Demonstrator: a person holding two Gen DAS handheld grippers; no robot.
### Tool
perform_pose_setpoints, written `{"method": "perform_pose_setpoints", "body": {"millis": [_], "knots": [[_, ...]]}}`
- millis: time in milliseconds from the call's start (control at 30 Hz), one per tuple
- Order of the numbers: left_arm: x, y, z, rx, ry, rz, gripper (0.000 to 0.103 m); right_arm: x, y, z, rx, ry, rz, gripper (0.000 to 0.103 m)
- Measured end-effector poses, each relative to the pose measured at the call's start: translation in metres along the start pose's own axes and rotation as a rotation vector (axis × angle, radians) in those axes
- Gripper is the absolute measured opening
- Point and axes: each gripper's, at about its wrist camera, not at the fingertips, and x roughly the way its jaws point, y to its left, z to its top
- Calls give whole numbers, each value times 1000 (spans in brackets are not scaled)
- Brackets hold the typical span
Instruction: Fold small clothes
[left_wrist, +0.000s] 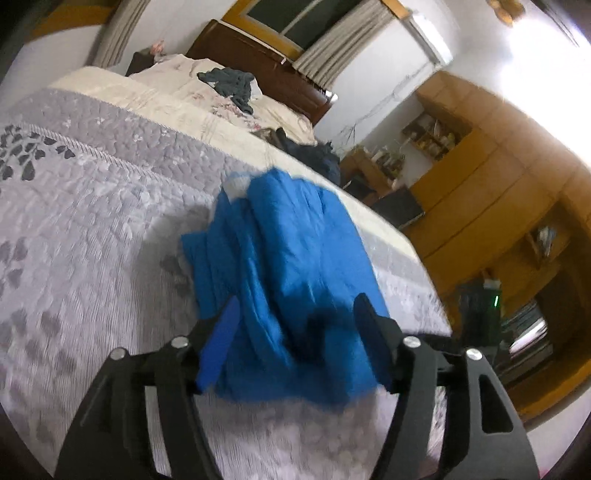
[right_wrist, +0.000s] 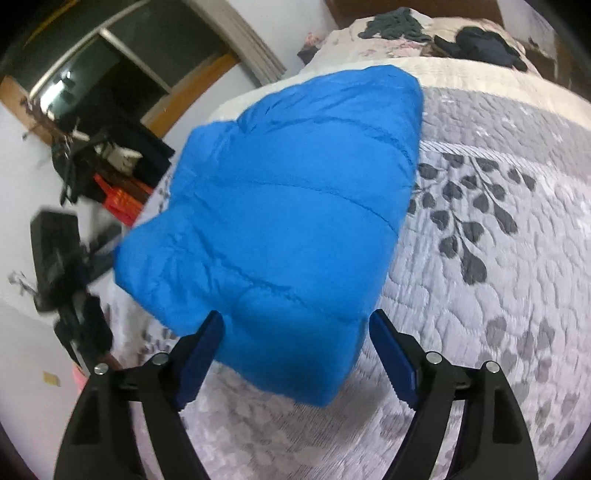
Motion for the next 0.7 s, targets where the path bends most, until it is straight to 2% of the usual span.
{"method": "perform_pose_setpoints", "body": {"millis": [167,333,367,467,500,533,600,700], "knots": [[9,-9,-18,8,50,-18,68,-6,-16,-12,40,4,46,82],[17,-17,-14,24,53,-13,68,6,-16,-14,55,34,82,82],[18,-20,-13,32,54,-10,64,9,-16,-14,56,38,84,82],[32,-24,-12,63,90,40,40,16,-16,-13,64,43,79,82],[33,-23,-12,57,97,37,30,17,-16,-13,65,43,77,82],[35,-21,-13,53,103,31,25,17,-17,-12,70,44,81,83],[35,-14,-14,27,104,18,18,15,-17,-13,73,43,90,82],[33,-6,-20,23,111,18,17,9,-19,-13,66,39,78,82]]}}
